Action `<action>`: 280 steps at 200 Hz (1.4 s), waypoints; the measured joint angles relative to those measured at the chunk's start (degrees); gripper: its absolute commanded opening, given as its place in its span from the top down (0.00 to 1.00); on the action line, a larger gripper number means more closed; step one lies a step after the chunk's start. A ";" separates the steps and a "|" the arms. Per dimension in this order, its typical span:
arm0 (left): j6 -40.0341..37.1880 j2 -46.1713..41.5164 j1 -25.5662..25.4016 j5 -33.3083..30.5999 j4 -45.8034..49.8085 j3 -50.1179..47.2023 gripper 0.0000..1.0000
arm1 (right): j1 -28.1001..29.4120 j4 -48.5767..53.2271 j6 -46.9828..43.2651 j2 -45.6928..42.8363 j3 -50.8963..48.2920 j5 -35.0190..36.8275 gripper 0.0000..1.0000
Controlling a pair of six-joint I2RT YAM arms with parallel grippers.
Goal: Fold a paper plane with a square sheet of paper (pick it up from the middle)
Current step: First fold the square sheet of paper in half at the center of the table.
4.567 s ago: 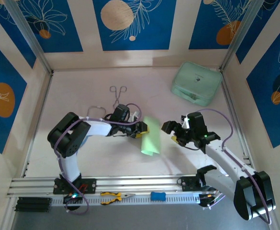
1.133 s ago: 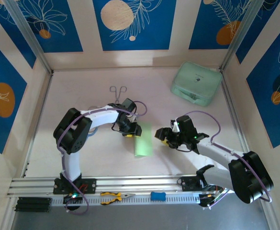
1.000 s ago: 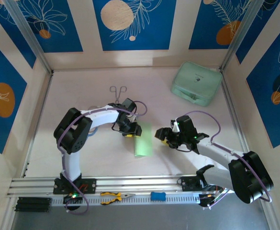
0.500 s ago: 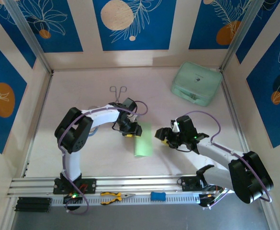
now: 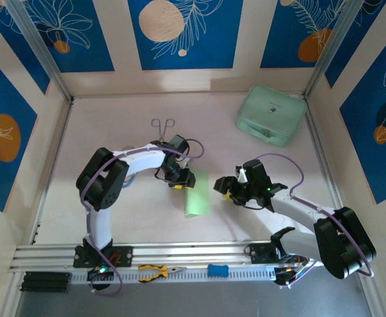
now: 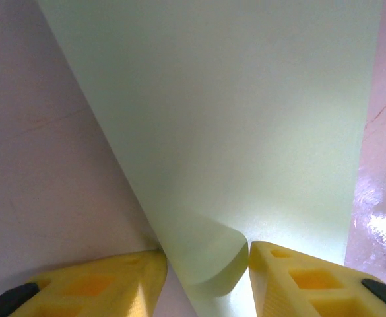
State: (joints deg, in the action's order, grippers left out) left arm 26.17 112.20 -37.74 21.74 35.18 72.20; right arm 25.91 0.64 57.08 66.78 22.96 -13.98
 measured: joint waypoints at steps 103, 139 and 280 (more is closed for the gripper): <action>-0.39 0.24 -0.04 0.09 0.22 0.42 0.49 | 0.81 -1.14 0.00 2.84 0.00 -0.04 0.39; -0.33 0.37 -0.04 0.07 0.28 0.50 0.50 | 2.25 -3.06 0.00 6.14 0.07 0.00 0.46; -0.15 0.39 -0.04 0.07 0.26 0.50 0.50 | 7.65 -7.30 -1.16 19.43 9.38 0.96 1.00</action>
State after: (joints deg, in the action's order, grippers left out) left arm 26.02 112.60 -37.78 21.80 35.44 72.71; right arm 33.56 -6.66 55.92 86.21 32.34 -13.02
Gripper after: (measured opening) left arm 0.502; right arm 0.063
